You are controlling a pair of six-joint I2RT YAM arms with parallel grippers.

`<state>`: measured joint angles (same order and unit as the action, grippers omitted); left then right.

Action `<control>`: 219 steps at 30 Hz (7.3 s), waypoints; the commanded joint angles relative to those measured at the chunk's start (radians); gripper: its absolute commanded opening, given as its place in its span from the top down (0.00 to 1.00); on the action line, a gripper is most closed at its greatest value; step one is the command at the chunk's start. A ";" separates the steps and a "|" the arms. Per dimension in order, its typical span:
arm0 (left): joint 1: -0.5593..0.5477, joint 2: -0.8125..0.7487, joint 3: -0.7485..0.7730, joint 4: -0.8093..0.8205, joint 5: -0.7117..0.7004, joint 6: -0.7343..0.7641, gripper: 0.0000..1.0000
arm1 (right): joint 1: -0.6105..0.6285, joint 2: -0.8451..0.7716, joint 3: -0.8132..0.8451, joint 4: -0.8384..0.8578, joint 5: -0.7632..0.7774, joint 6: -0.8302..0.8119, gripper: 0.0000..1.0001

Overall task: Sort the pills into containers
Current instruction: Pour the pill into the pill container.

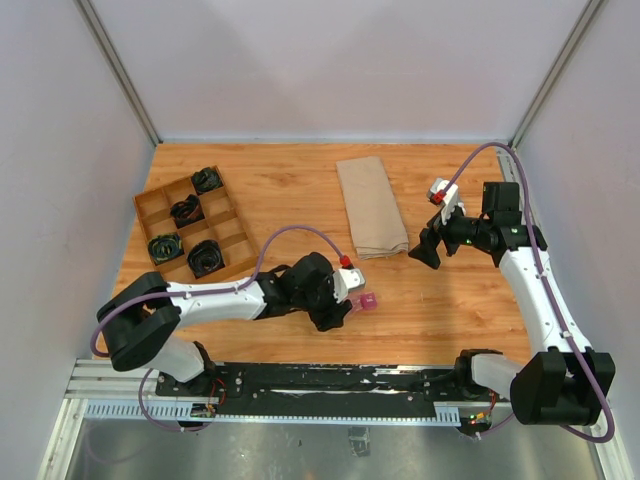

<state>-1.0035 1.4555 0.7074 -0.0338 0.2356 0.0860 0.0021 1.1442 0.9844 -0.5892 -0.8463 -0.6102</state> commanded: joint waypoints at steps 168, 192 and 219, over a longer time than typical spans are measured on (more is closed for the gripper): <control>0.047 0.241 0.426 -0.565 -0.004 0.155 1.00 | -0.041 0.007 0.019 -0.014 -0.045 0.012 0.01; 0.048 0.265 0.458 -0.601 -0.007 0.159 1.00 | -0.040 0.008 0.019 -0.016 -0.047 0.013 0.01; 0.048 0.296 0.511 -0.658 -0.015 0.166 1.00 | -0.041 0.011 0.019 -0.016 -0.048 0.012 0.01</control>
<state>-0.9611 1.7386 1.1851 -0.6727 0.2180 0.2394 -0.0235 1.1507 0.9844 -0.5911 -0.8711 -0.6056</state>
